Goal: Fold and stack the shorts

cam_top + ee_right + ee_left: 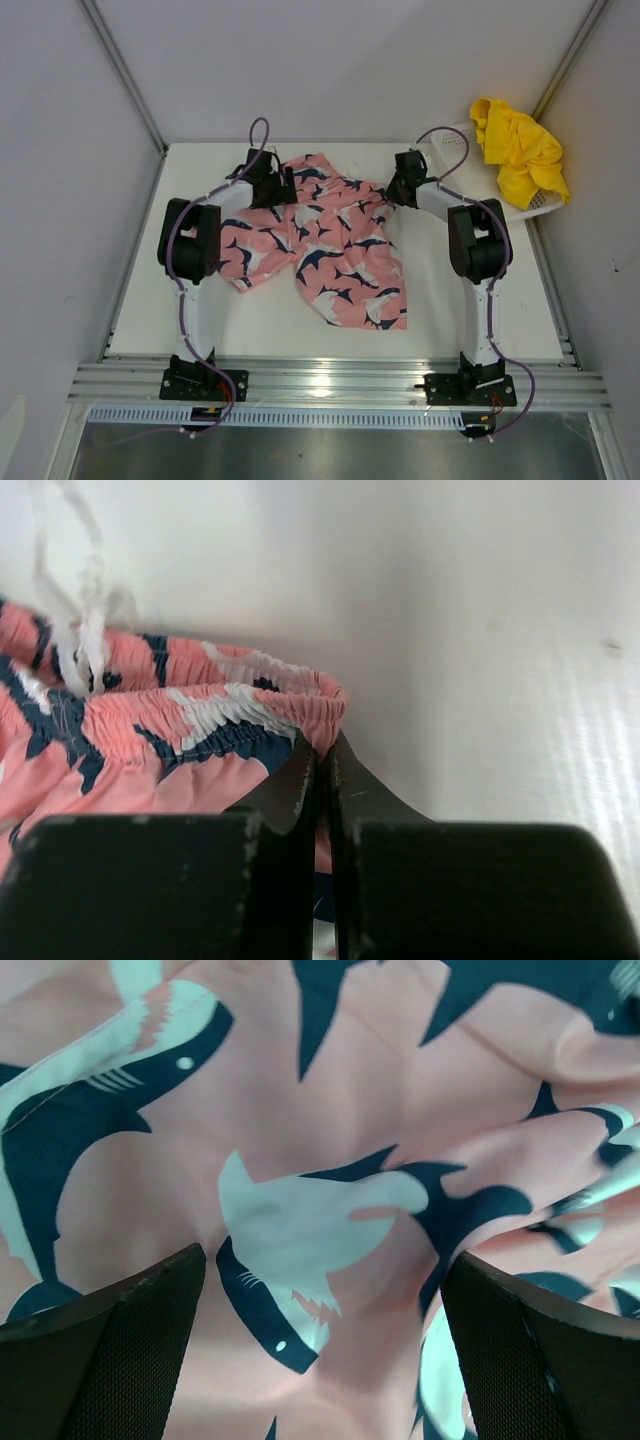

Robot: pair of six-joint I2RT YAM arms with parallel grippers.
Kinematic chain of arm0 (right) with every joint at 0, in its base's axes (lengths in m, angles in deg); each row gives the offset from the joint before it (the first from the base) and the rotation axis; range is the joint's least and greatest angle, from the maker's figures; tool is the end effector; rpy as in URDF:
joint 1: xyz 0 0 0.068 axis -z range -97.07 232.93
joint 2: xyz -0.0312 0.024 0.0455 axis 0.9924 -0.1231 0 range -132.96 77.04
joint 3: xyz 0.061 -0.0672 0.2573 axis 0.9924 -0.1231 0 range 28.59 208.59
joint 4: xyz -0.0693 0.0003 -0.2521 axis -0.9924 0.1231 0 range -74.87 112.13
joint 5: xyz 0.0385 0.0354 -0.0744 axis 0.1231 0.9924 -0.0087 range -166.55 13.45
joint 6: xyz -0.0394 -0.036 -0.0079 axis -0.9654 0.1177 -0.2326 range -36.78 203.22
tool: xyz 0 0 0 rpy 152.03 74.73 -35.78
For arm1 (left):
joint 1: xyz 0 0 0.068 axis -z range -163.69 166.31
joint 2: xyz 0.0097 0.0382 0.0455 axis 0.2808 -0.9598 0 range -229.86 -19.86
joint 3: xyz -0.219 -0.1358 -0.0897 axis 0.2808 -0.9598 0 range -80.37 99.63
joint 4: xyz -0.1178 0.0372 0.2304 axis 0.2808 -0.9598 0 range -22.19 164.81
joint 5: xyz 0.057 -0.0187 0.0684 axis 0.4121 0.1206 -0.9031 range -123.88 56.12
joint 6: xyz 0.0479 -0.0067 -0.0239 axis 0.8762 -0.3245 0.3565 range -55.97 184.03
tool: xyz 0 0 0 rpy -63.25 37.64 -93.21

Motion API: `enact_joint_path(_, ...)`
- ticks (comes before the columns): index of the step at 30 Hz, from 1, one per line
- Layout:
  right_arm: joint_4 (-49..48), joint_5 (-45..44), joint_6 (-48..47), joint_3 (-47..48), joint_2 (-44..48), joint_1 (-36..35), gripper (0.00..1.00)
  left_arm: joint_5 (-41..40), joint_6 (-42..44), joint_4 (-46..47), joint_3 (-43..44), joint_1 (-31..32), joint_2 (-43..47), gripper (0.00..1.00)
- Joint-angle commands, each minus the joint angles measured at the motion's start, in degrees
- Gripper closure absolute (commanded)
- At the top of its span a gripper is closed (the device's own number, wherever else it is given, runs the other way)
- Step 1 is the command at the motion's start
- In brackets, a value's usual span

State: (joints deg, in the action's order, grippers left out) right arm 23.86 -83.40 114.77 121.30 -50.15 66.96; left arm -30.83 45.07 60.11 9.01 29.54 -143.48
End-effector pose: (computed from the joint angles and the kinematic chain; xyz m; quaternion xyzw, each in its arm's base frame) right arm 0.4773 0.1323 0.1596 0.1477 0.9045 0.1095 0.3849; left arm 0.4615 -0.1106 0.1626 -0.0374 0.9354 -0.1211 0.3300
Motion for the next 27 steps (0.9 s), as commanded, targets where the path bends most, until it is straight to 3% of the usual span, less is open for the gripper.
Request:
enact_joint_path(1,3.2,-6.0,3.7,-1.2,1.7,1.6,1.0,-1.2,0.6,-1.7,1.4,0.1,-0.7,0.01)
enact_joint_path(5,3.3,-5.0,3.0,-0.7,1.3,1.6,1.0,2.3,0.2,2.9,-3.0,-0.2,2.5,0.01)
enact_joint_path(13,9.2,-7.9,2.7,6.2,-1.6,2.1,1.0,12.1,-4.4,9.8,-15.6,-1.4,20.3,0.01)
enact_joint_path(22,19.5,-11.2,1.3,21.8,-8.0,3.9,0.99,4.7,-6.4,13.2,-33.1,8.0,41.6,0.01)
enact_joint_path(23,20.8,-12.5,1.1,23.1,-8.4,4.2,0.92,3.5,-6.4,12.9,-35.1,9.2,44.5,0.01)
enact_joint_path(24,21.9,-13.0,0.9,24.4,-8.7,4.4,0.75,3.0,-6.4,12.6,-37.2,11.4,45.9,0.01)
enact_joint_path(25,23.5,-12.6,0.4,25.7,-8.5,4.9,0.32,1.9,-6.5,12.1,-39.6,12.4,47.1,0.01)
enact_joint_path(27,24.9,-12.5,-0.6,26.1,-7.4,5.2,0.21,1.4,-6.8,11.5,-44.0,14.8,50.6,0.01)
